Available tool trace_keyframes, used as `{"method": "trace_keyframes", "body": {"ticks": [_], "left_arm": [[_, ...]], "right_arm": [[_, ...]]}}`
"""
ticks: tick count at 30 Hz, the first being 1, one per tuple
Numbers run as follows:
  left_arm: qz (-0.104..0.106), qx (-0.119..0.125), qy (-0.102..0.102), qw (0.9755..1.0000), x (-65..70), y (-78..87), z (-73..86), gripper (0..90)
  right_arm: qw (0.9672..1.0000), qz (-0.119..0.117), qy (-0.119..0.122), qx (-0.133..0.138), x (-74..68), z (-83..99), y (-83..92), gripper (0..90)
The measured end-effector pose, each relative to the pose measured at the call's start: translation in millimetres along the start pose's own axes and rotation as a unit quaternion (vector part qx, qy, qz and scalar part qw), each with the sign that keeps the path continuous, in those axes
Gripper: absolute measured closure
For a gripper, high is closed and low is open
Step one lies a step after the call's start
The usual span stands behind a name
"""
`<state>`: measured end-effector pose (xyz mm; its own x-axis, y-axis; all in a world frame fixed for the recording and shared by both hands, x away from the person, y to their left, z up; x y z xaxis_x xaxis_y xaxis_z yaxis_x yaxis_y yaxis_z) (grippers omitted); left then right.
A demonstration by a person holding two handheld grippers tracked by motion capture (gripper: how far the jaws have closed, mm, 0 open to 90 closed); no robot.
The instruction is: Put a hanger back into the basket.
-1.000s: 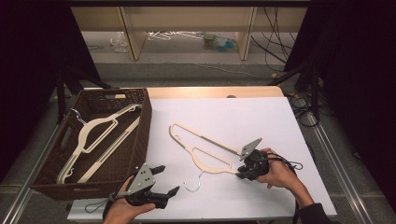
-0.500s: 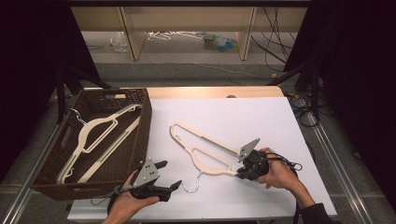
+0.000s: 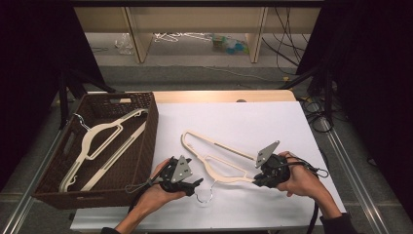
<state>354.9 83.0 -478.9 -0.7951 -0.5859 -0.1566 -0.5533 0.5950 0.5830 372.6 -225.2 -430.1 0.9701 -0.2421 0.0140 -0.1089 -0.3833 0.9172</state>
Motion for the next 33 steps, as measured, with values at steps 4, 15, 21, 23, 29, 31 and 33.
{"method": "trace_keyframes", "body": {"ticks": [4,15,21,23,29,31,33], "left_arm": [[-0.011,-0.025,-0.044,0.9987,3.9,-11.8,-3.3,24.7],[-0.024,-0.040,-0.114,0.9924,14.1,-35.2,-12.9,27.6],[-0.019,-0.032,-0.153,0.9876,18.3,-39.6,-20.0,30.1],[-0.009,-0.018,-0.163,0.9864,18.4,-40.3,-21.9,31.5],[0.046,0.005,-0.204,0.9779,15.8,-36.2,-29.9,54.0],[0.057,-0.002,-0.231,0.9712,15.5,-32.8,-34.3,59.4],[0.069,-0.005,-0.243,0.9675,15.5,-31.1,-36.9,61.9]], "right_arm": [[1.0000,0.000,0.001,-0.001,-1.0,-1.3,2.9,79.6],[1.0000,-0.003,0.001,0.000,-1.3,-1.5,4.5,79.6],[1.0000,-0.007,0.002,0.004,-1.4,-1.8,5.1,79.6],[0.9999,-0.009,0.006,0.006,-0.9,-1.4,5.0,79.5],[0.9999,-0.014,0.002,0.008,2.2,3.2,3.6,79.6],[0.9998,-0.016,0.004,0.007,2.2,4.0,3.6,79.6],[0.9998,-0.019,0.005,0.009,2.4,4.2,3.8,79.7]]}}
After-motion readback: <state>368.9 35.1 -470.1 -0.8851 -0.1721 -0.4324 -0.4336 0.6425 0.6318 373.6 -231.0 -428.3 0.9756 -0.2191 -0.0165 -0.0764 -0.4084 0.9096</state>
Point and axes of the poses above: each handheld gripper's, and its own axes: y roughly backward along the jaws, z roughly out of its underside, x roughly to its right, the point moved 1 cm from there along -y, roughly forward along the jaws, and after that the axes turned 6 degrees about y, right-handed, at the moved point
